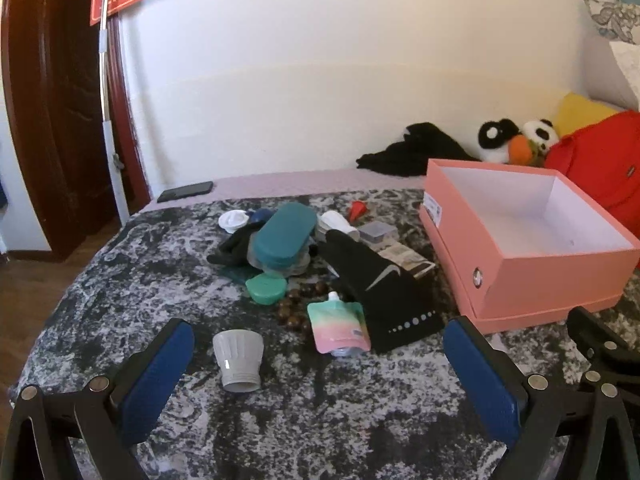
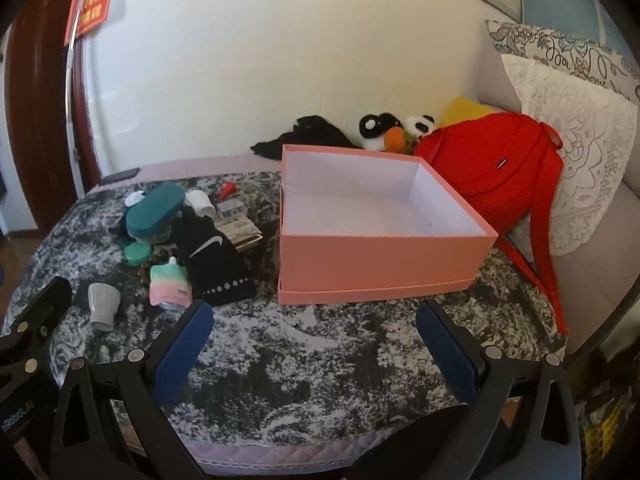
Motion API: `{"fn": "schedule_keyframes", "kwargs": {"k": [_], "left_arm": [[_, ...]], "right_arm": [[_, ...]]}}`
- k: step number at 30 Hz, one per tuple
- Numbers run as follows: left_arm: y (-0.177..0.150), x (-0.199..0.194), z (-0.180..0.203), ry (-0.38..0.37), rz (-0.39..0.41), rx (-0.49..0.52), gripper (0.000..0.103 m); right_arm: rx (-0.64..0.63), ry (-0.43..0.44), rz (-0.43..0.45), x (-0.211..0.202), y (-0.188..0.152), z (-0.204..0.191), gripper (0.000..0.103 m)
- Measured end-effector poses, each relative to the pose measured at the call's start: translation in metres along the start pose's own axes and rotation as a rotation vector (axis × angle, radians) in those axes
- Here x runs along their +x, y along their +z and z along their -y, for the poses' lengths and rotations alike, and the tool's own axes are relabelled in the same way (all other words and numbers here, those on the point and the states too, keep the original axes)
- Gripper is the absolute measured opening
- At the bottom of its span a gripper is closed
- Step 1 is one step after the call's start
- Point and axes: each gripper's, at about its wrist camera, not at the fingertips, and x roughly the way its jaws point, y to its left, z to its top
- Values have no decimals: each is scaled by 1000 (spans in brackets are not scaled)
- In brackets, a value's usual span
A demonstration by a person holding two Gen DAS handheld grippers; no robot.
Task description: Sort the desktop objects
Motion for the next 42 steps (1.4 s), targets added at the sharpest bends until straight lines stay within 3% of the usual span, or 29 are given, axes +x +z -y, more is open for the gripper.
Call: {"fn": "schedule_keyframes", "kwargs": {"k": [30, 36, 42], "left_arm": [[-3, -1, -15, 28, -19, -20, 103], [-7, 13, -50, 78, -56, -94, 103], [-8, 42, -88, 85, -110, -128, 103]], "right_arm": [[2, 34, 35, -19, -4, -4, 103], [-20, 114, 27, -9, -5, -15, 103], [-124, 231, -37, 33, -9, -52, 103]]}}
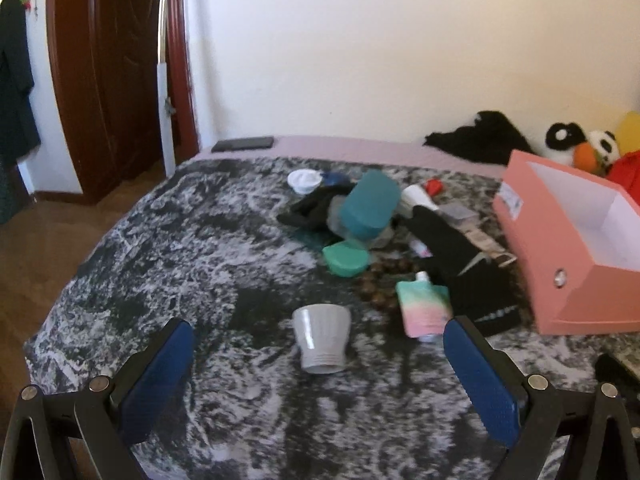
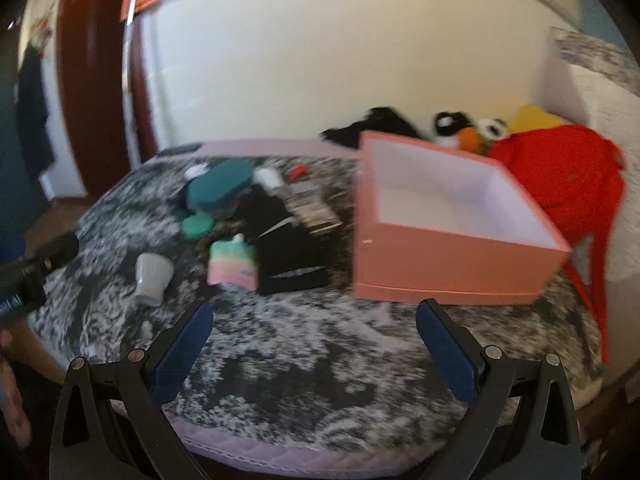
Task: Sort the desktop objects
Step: 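Grasp the teal glasses case with left tool while right tool grasps black gloves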
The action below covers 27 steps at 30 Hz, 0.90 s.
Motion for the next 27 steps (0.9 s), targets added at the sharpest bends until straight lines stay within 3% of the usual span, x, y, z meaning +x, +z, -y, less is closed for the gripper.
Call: {"fn": "schedule_keyframes", "kwargs": {"k": [4, 16, 27], "left_arm": [[22, 33, -2, -24, -19, 37, 103], [87, 190, 50, -158, -175, 214, 103], [88, 287, 90, -108, -258, 345, 103]], "right_arm": [[-40, 82, -22, 46, 16, -14, 103], [-124, 92, -166, 192, 67, -25, 103], [-133, 81, -241, 272, 66, -20, 101]]}}
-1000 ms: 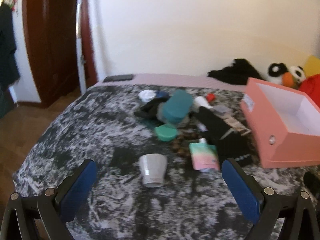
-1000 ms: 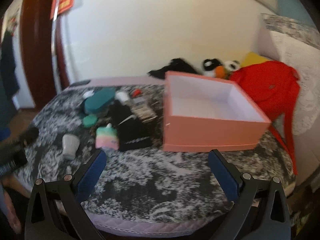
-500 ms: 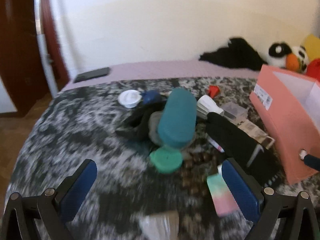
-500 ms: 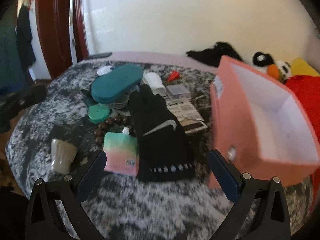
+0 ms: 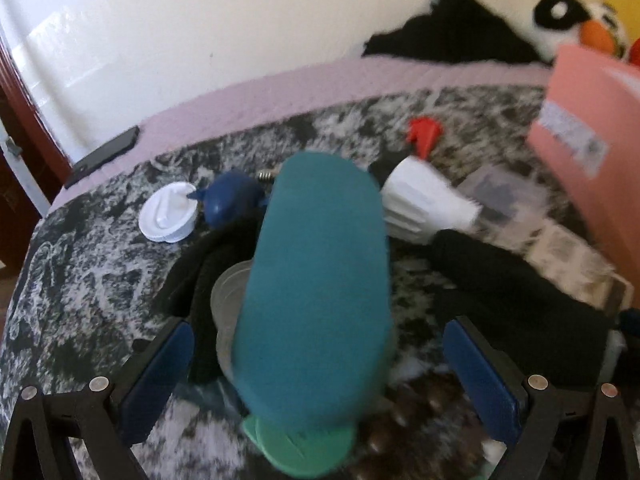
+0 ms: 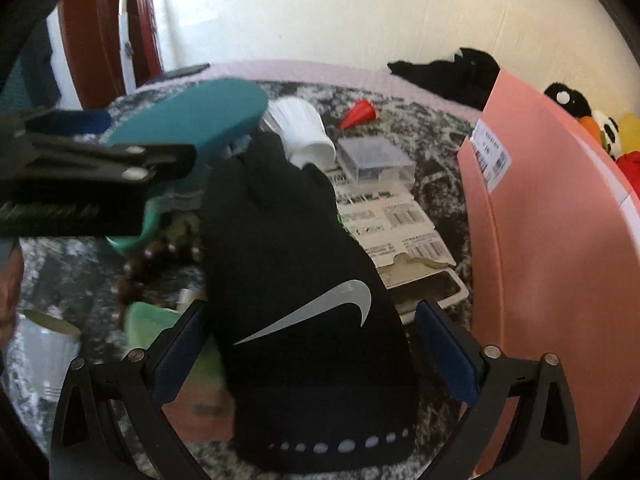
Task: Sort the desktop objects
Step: 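Grasp the teal glasses case with left tool while right tool grasps black gloves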
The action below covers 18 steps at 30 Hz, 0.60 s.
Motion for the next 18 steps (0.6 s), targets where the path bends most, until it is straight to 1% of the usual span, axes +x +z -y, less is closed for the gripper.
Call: {"fn": "schedule_keyframes", "kwargs": {"k": [1, 2, 3, 4, 5, 6, 7, 8, 12, 18], "left_arm": [[1, 7, -1, 5, -12, 2, 103], [1, 14, -2, 0, -29, 7, 100], [1, 21, -2, 1, -42, 11, 88], [1, 23, -3, 8, -41, 14, 78], [2, 20, -6, -13, -21, 7, 73], [2, 16, -9, -36, -5, -3, 68], [3, 13, -12, -57, 4, -26, 68], [2, 8, -14, -70, 14, -47, 68], [-7, -21, -16, -60, 70, -78, 67], [-31, -81, -19, -38, 133, -132, 67]], "right_arm": [[-3, -8, -4, 5, 0, 1, 93], [-9, -11, -3, 9, -1, 2, 73], [-17, -21, -5, 11, -1, 2, 66], [-25, -29, -8, 13, -1, 2, 59], [-26, -16, -2, 12, -1, 3, 42], [-25, -6, 6, 9, -1, 4, 35], [-25, 4, 14, 7, 0, 4, 25], [-24, 14, 21, 4, 0, 5, 21], [18, 88, 43, -14, 3, 11, 15], [-12, 184, 122, -68, -1, -6, 13]]}}
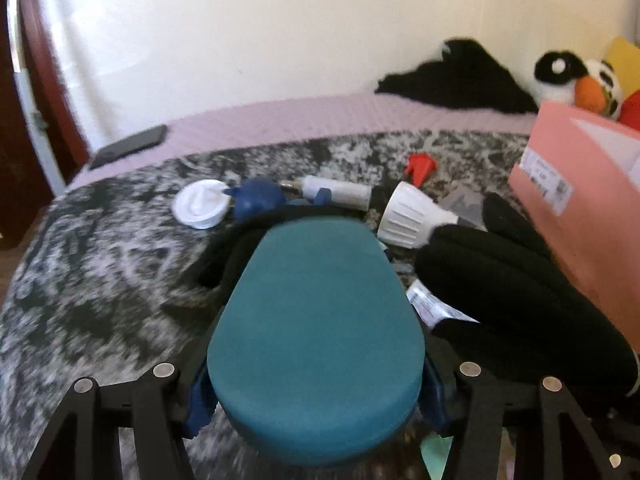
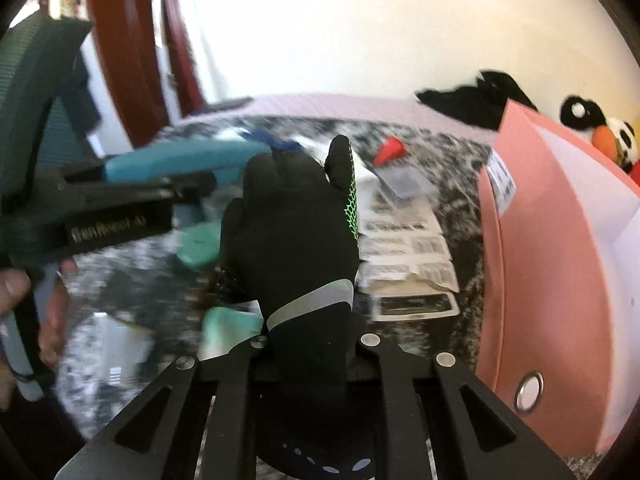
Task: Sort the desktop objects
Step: 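Grasp the teal glasses case with left tool while right tool grasps black gloves, then drop the teal case into the pink box while right tool drops the gloves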
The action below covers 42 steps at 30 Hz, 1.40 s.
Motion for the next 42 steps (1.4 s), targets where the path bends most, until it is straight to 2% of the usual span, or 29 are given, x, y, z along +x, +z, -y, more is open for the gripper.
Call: {"fn": "schedule_keyframes", "kwargs": {"k": [7, 10, 17, 20, 23, 27, 32, 36, 40, 42], "left_arm": [[-21, -84, -9, 11, 93, -63, 67], [-24, -114, -8, 9, 131, -66, 67], [-9, -176, 23, -34, 242, -42, 67], [8, -192, 49, -81, 285, -15, 67], [30, -200, 85, -146, 323, 28, 67], [57, -198, 146, -252, 360, 110, 67], [74, -165, 209, -335, 309, 164, 67], [87, -137, 258, -399, 266, 205, 67], [85, -94, 293, -414, 188, 221, 67], [84, -76, 304, -416, 141, 223, 67]], "right_arm": [[-52, 85, 101, -65, -3, -31, 13], [-41, 91, 156, -94, -3, -29, 13], [-16, 103, 283, -161, -1, -23, 13], [27, 45, 367, -194, 3, 3, 13], [80, -48, 445, -225, 4, 36, 13], [155, -178, 512, -258, 0, 84, 13], [276, -295, 513, -277, -9, 153, 13], [349, -359, 463, -266, -13, 205, 13], [382, -377, 370, -235, -17, 238, 14], [388, -380, 315, -216, -17, 250, 22]]}}
